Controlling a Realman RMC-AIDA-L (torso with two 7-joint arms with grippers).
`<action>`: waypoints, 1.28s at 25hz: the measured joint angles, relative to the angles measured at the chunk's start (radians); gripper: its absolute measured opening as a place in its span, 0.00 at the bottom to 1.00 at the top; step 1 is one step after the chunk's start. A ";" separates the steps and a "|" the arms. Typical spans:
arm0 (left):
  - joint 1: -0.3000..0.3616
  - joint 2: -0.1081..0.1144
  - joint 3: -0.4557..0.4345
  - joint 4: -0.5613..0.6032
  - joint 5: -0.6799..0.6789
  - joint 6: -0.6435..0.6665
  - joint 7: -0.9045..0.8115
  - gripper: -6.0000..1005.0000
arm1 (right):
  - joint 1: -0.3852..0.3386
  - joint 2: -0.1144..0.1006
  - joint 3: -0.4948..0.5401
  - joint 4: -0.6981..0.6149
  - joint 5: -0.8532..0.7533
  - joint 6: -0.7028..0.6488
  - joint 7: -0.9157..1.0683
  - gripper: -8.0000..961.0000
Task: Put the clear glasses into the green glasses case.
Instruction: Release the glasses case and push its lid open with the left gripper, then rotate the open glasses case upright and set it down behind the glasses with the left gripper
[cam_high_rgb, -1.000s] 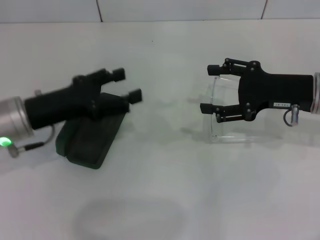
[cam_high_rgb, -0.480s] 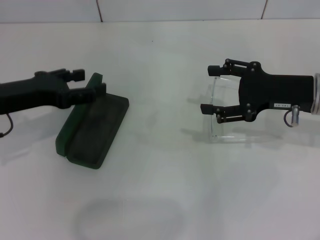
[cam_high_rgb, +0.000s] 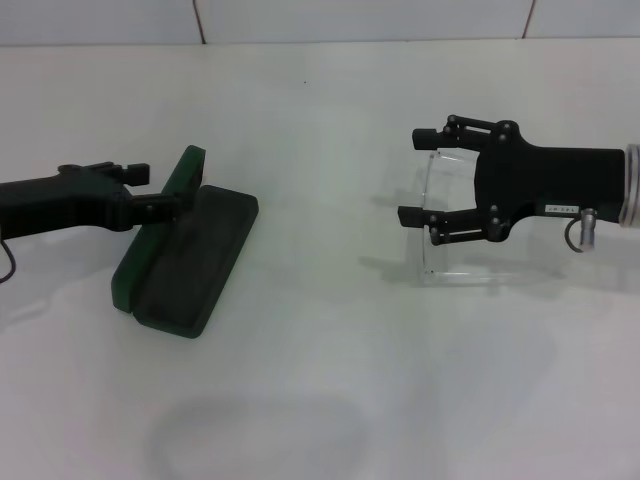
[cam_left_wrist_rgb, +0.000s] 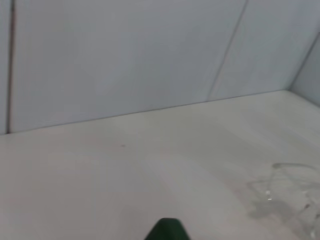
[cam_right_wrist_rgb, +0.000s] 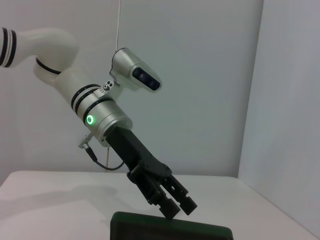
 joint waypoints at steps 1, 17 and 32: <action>0.000 0.000 0.000 -0.002 0.003 -0.009 0.000 0.85 | 0.000 0.001 0.000 0.000 0.000 0.001 0.000 0.91; -0.009 -0.004 0.036 -0.007 0.105 -0.051 -0.048 0.85 | 0.005 0.009 -0.006 -0.001 -0.002 0.006 -0.002 0.91; -0.020 0.002 0.032 -0.019 0.142 -0.053 -0.096 0.31 | -0.026 0.025 -0.006 -0.042 -0.041 -0.034 -0.033 0.91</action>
